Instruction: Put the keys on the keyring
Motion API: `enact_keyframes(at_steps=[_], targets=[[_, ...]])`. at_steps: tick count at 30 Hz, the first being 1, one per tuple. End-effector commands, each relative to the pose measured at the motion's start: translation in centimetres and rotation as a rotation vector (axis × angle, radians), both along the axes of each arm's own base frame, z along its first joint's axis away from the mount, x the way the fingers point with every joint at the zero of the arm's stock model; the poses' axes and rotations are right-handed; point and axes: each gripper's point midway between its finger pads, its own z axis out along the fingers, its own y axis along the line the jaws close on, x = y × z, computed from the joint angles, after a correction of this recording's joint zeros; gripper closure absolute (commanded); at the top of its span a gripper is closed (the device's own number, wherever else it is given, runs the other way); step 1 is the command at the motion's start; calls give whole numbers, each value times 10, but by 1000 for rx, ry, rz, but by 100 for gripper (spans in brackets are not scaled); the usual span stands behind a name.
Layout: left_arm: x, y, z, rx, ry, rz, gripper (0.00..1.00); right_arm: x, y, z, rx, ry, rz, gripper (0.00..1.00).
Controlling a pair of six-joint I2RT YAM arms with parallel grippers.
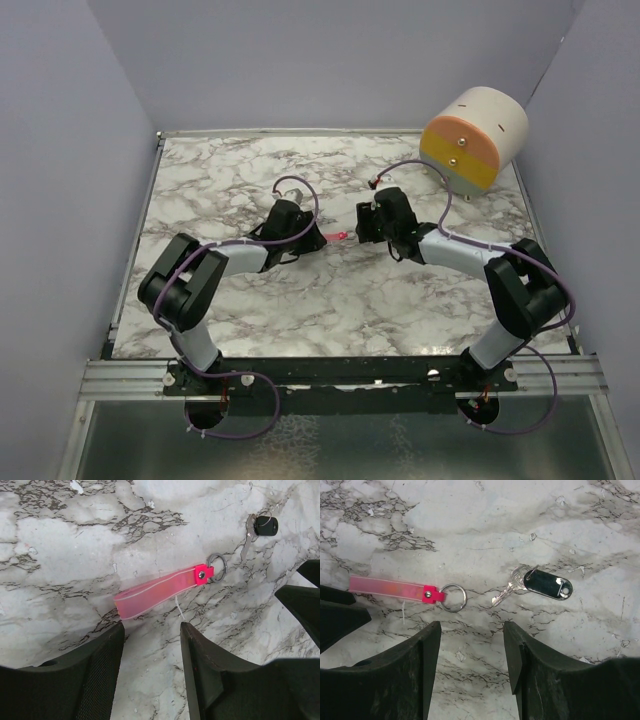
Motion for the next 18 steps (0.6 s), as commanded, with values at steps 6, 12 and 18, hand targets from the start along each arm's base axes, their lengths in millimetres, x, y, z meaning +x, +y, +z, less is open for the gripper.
enact_keyframes(at_steps=[6,12,18], targets=[[4,18,12,65,-54,59,49,2,7,10,41,-23,29,46],[8,16,6,72,-47,55,50,1,7,11,42,-22,34,46],[11,17,-6,94,-32,61,52,0,9,11,44,-23,47,46]])
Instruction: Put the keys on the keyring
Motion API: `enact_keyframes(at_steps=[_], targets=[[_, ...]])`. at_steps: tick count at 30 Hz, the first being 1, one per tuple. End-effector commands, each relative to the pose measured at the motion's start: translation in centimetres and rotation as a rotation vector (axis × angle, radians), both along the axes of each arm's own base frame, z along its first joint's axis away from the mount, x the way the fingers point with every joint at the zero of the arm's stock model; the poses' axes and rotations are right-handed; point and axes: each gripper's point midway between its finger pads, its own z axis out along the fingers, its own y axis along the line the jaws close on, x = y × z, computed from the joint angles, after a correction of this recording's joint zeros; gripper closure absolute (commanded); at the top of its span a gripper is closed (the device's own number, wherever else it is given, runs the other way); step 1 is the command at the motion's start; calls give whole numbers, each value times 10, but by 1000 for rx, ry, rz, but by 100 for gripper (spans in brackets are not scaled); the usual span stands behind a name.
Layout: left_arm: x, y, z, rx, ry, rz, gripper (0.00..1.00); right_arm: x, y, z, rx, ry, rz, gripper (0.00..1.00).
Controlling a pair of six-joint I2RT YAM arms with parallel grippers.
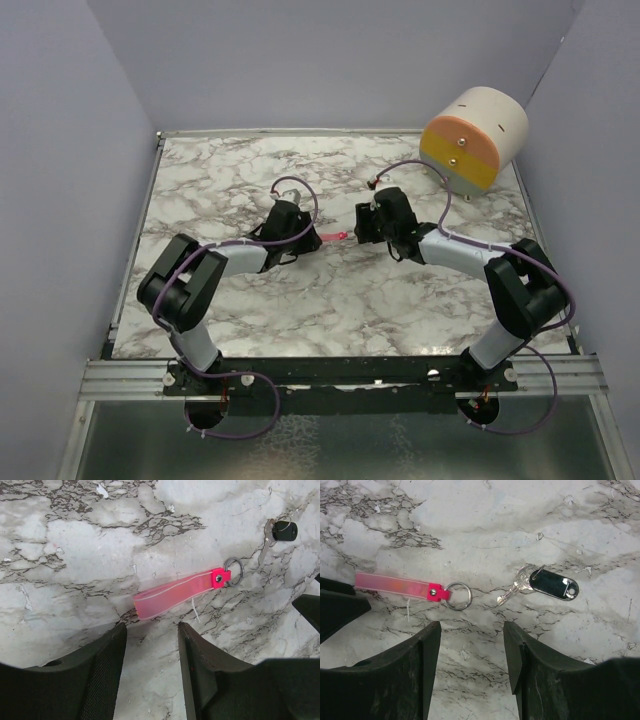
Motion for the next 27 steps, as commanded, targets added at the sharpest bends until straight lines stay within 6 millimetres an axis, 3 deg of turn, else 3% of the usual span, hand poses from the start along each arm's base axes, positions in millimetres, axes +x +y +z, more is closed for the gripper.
enact_keyframes(at_steps=[1,8,15,27], targets=[[9,3,-2,32,-18,18,53,2,6,11,35,-30,27,46],[15,7,-6,53,-20,40,54,2,11,8,36,-29,63,47],[16,13,-1,46,-29,67,54,-4,42,7,65,-42,201,48],[5,73,35,14,-94,244,49,-12,102,-2,21,-24,237,48]])
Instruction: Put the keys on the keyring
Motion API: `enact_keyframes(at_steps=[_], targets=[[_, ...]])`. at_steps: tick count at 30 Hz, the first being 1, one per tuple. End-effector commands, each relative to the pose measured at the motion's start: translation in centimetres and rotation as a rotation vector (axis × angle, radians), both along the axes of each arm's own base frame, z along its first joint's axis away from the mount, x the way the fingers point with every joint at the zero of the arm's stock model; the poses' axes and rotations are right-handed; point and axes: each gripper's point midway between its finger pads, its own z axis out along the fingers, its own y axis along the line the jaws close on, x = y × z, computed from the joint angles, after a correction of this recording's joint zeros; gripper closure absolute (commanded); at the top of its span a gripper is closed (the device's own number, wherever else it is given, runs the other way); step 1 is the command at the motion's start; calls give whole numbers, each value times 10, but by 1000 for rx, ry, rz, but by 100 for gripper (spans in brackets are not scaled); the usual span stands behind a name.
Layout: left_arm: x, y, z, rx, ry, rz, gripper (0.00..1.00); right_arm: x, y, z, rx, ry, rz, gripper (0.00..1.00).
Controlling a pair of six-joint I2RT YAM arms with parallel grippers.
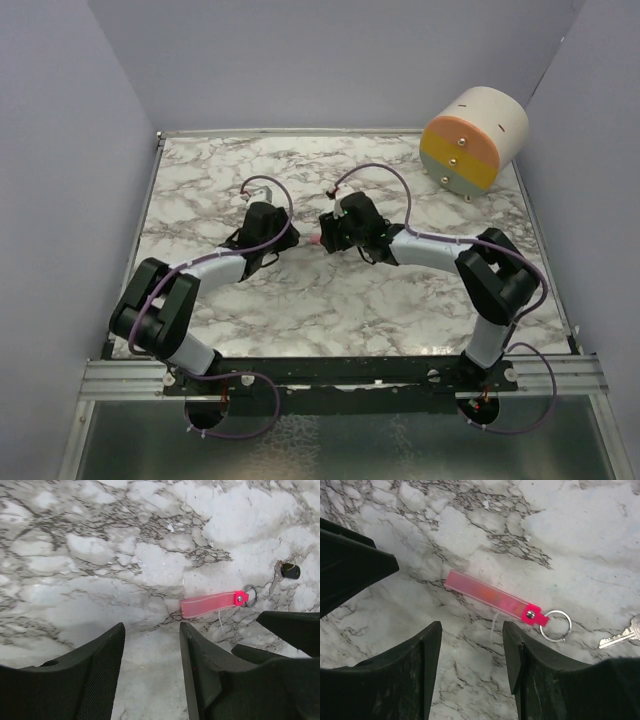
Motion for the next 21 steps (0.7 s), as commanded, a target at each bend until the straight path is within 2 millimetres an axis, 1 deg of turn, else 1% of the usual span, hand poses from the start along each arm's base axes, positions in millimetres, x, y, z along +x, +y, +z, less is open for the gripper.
enact_keyframes(at_steps=[1,3,5,7,10,13,15,21], targets=[[-1,26,13,-1,-28,93,49,6,21,5,-12,-20,-20,48],[-2,32,14,3,-23,113,37,6,28,2,-41,-21,-35,48],[-3,36,14,2,-17,124,29,6,34,-5,-74,-17,-47,48],[-4,39,14,-5,-17,130,25,6,38,-10,-105,-7,-61,48],[-7,45,15,-14,-18,149,20,8,42,-17,-146,-10,-85,48],[-11,53,18,-22,-30,176,20,9,47,-22,-169,-16,-95,48],[-13,62,25,-30,-53,214,16,11,48,-24,-184,-22,-106,48],[-20,82,40,-30,-109,284,11,16,52,-30,-225,-44,-123,48]])
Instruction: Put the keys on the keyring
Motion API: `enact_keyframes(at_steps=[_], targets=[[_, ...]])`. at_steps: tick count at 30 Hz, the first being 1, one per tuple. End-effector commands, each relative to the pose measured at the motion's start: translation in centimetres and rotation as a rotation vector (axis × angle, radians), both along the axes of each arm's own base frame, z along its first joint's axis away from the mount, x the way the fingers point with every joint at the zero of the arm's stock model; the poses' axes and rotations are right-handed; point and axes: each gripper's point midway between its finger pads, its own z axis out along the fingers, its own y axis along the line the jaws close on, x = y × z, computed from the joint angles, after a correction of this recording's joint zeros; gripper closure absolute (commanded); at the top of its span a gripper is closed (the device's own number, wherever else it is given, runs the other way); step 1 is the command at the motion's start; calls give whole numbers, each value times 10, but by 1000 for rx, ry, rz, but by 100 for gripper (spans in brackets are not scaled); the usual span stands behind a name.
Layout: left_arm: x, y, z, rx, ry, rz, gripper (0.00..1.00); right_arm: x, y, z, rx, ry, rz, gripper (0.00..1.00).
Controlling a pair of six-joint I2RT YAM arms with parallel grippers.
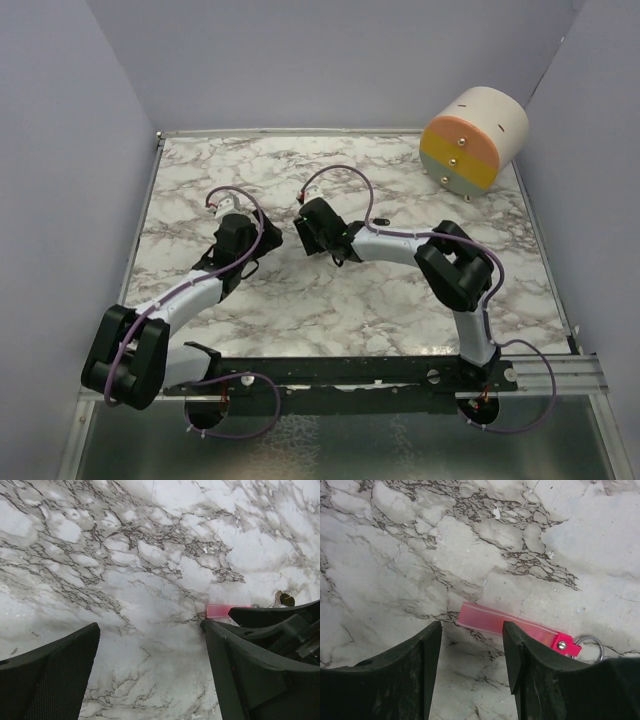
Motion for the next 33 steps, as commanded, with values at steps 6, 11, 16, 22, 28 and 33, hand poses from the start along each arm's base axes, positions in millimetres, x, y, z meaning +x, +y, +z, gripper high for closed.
enact_keyframes(at_steps=[6,11,16,22,28,33], targets=[[-2,23,17,14,-50,88,11,11,5,-5,-64,-40,-51,49],[-2,25,14,21,-39,87,11,8,3,-12,-83,-17,-66,61],[-1,26,13,19,-36,86,11,5,1,-13,-90,-7,-78,73],[-1,24,12,11,-37,72,12,8,1,8,-56,-47,-84,96],[0,14,18,-25,-93,17,18,9,3,58,47,-123,-71,99],[0,2,25,-50,-134,-53,20,1,1,102,173,-158,-42,99]])
